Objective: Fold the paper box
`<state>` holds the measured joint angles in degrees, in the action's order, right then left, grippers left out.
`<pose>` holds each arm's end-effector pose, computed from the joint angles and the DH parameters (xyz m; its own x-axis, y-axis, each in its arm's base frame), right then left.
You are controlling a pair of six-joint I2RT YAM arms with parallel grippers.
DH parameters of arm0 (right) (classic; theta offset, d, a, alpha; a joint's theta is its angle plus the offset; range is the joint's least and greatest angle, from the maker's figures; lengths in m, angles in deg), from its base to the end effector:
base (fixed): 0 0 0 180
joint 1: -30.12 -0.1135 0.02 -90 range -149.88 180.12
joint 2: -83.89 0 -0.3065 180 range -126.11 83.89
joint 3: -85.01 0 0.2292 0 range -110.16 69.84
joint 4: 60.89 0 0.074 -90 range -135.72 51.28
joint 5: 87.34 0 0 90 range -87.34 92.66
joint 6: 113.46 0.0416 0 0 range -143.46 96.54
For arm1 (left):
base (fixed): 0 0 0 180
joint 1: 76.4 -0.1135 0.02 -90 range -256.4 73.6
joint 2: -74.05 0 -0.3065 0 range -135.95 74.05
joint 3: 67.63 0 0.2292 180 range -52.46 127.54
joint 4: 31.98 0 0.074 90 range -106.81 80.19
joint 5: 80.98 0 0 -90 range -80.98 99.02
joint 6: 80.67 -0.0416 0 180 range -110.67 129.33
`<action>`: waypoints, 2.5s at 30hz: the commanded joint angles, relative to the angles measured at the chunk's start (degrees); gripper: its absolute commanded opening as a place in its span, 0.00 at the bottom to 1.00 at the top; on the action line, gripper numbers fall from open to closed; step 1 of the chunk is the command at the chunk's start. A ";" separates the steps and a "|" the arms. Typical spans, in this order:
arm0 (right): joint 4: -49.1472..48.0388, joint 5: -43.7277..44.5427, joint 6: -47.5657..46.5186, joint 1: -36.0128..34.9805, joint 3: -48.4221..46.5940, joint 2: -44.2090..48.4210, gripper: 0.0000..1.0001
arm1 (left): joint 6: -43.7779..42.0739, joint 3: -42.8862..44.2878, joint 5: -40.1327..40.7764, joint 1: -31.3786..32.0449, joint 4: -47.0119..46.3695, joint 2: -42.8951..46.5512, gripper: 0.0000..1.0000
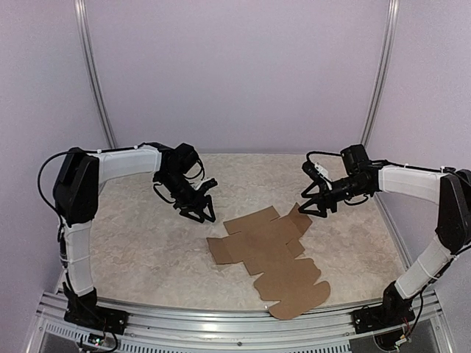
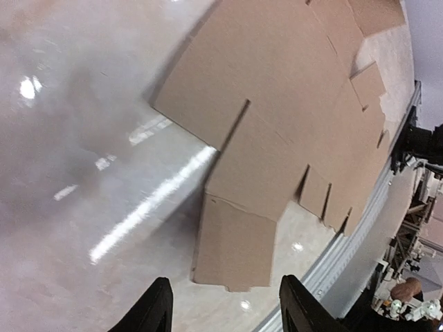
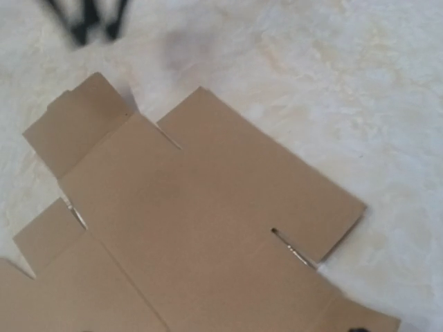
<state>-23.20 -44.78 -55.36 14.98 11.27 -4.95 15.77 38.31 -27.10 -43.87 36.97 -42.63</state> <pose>0.2785 0.1071 0.2789 -0.3321 -0.4601 -0.8234 -0.9213 0.3456 0.1785 0.3258 -0.2369 0.2388 -0.8830 0.4557 -0.1128 0.4270 0.6797 -0.5964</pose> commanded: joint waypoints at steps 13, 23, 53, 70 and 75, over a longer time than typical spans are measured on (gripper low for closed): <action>-2.78 20.11 10.74 -2.51 -6.73 -10.48 0.77 | 14.22 -0.74 9.52 -5.90 -22.82 -0.64 0.59; 4.77 19.97 11.90 -2.65 -12.69 -20.32 0.51 | 18.49 -9.14 5.19 -3.41 -30.96 1.85 0.60; 2.91 16.06 14.26 0.25 -10.08 -15.14 0.00 | 33.25 -18.81 -4.53 3.99 -49.18 -2.90 0.41; 4.58 15.26 12.48 0.44 -11.55 -13.73 0.16 | 31.11 -20.44 -8.53 4.41 -58.02 -4.37 0.00; 4.75 14.61 11.55 -0.48 -14.52 -12.58 0.43 | 27.37 -23.14 -7.70 4.38 -60.95 -3.40 0.00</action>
<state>-18.85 -29.20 -42.73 15.03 -0.18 -20.36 47.31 17.78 -35.01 -39.87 -20.45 -45.69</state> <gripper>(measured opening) 0.385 0.015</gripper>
